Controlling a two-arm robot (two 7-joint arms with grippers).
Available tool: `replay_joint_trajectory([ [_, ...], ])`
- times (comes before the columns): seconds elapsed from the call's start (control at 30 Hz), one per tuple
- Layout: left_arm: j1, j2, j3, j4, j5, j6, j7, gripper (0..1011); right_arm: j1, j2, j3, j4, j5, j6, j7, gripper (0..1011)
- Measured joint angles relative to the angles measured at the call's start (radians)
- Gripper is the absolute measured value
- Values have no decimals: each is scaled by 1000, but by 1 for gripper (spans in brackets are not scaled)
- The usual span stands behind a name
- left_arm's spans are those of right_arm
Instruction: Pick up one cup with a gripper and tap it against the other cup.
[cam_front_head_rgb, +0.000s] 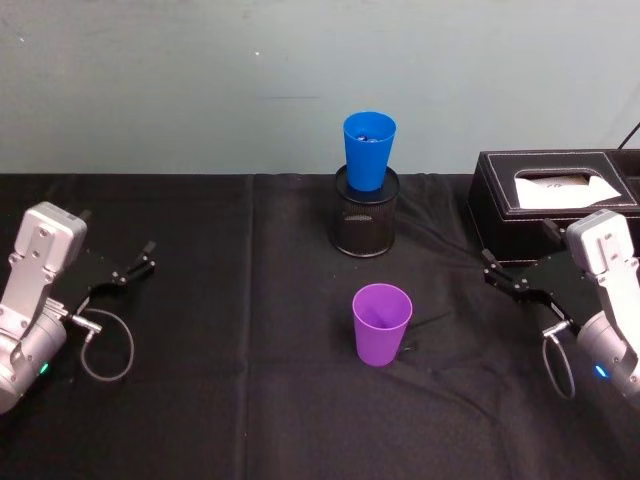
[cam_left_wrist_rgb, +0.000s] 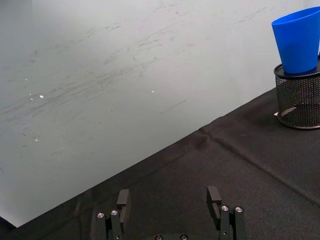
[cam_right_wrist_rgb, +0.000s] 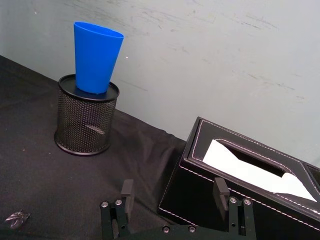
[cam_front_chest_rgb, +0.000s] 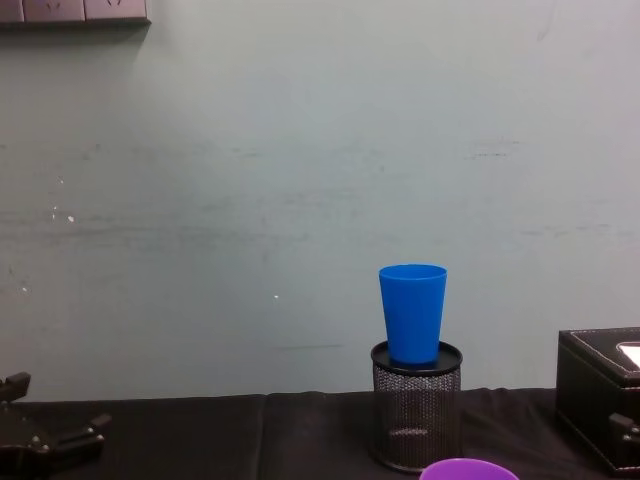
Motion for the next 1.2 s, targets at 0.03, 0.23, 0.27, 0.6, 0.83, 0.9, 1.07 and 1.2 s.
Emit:
replay_joint_trajectory([
  [0.03, 0, 0, 0, 0, 0, 0, 0, 1000, 0, 0, 0, 0, 0, 0, 0, 1004],
  [0.23, 0, 0, 0, 0, 0, 0, 0, 1000, 0, 0, 0, 0, 0, 0, 0, 1004],
  [0.27, 0, 0, 0, 0, 0, 0, 0, 1000, 0, 0, 0, 0, 0, 0, 0, 1004],
  [0.6, 0, 0, 0, 0, 0, 0, 0, 1000, 0, 0, 0, 0, 0, 0, 0, 1004],
  [0.83, 0, 0, 0, 0, 0, 0, 0, 1000, 0, 0, 0, 0, 0, 0, 0, 1004],
  [0.9, 0, 0, 0, 0, 0, 0, 0, 1000, 0, 0, 0, 0, 0, 0, 0, 1004],
  [1.07, 0, 0, 0, 0, 0, 0, 0, 1000, 0, 0, 0, 0, 0, 0, 0, 1004],
  [1.2, 0, 0, 0, 0, 0, 0, 0, 1000, -1, 0, 3, -4, -3, 0, 1, 1004],
])
